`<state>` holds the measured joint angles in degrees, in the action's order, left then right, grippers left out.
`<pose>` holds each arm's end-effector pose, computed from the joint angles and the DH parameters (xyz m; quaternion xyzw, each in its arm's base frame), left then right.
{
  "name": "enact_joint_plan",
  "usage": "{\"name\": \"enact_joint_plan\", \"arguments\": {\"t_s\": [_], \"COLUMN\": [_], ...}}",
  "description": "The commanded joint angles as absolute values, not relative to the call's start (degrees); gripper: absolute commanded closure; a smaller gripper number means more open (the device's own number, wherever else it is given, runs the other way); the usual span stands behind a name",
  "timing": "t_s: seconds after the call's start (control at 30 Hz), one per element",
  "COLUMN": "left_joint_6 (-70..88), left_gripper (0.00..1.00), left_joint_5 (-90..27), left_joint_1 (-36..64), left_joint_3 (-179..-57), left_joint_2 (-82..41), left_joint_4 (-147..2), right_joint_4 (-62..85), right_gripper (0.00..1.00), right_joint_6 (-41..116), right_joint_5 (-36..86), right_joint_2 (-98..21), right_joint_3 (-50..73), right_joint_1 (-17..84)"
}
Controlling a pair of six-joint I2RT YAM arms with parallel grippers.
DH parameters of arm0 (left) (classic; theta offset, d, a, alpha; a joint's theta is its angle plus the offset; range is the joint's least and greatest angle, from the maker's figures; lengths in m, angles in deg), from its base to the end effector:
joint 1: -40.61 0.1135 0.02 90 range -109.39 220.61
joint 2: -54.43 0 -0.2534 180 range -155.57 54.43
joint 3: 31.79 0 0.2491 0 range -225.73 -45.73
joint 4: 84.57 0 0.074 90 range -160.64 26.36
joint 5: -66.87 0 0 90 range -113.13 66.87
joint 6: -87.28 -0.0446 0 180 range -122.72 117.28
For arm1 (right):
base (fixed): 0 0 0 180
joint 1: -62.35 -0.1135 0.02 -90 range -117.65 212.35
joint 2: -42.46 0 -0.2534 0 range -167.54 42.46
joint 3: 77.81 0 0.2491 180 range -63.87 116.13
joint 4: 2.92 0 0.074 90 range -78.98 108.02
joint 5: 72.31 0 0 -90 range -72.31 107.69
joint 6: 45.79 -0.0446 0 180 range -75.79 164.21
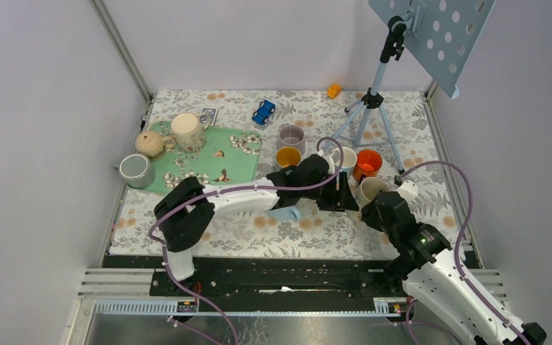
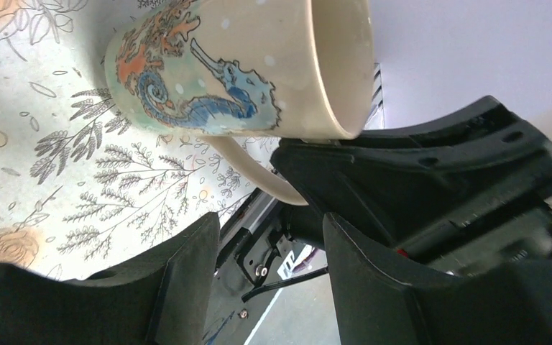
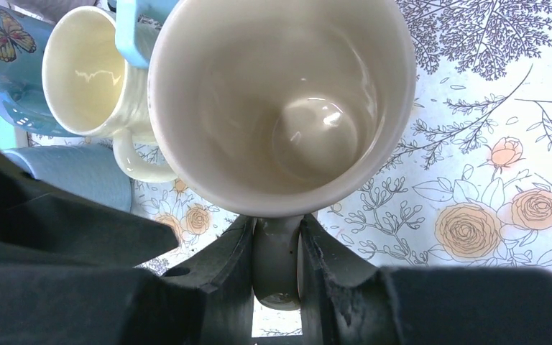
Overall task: Turn the mug right side up
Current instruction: Place the cup at the center of the board.
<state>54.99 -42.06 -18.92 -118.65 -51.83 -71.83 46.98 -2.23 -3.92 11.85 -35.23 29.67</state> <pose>0.2027 -0.3730 0.2122 0.0932 0.8619 -0.4823 0.1256 0.1239 0.0600 0.2232 0.1874 0.8664 0.1447 0.4397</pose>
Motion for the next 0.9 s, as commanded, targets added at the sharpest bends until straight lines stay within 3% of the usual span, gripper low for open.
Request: {"name": "enact_joint_plan", "arguments": {"t_s": [0.0,0.87], "left_joint_6": [53.62,52.03], "left_gripper": [0.41,0.40], "left_joint_5": [-40.62,-41.23], "left_joint_1": [-17.66,-8.49], "left_joint_3": [-116.82,-107.42], "left_joint_2": [-46.23,-27.65], "left_joint_4": [-72.81,-67.45], "right_joint_4": [41.16,35.37], "right_gripper": [1.00,1.00], "right_joint_6": [-1.59,0.16], "right_joint_5": [-7.75,-15.36], "right_joint_2": [10.65,5.41], "right_joint_3": [-35.36,-37.16], "right_joint_1": [29.29,29.23]}}
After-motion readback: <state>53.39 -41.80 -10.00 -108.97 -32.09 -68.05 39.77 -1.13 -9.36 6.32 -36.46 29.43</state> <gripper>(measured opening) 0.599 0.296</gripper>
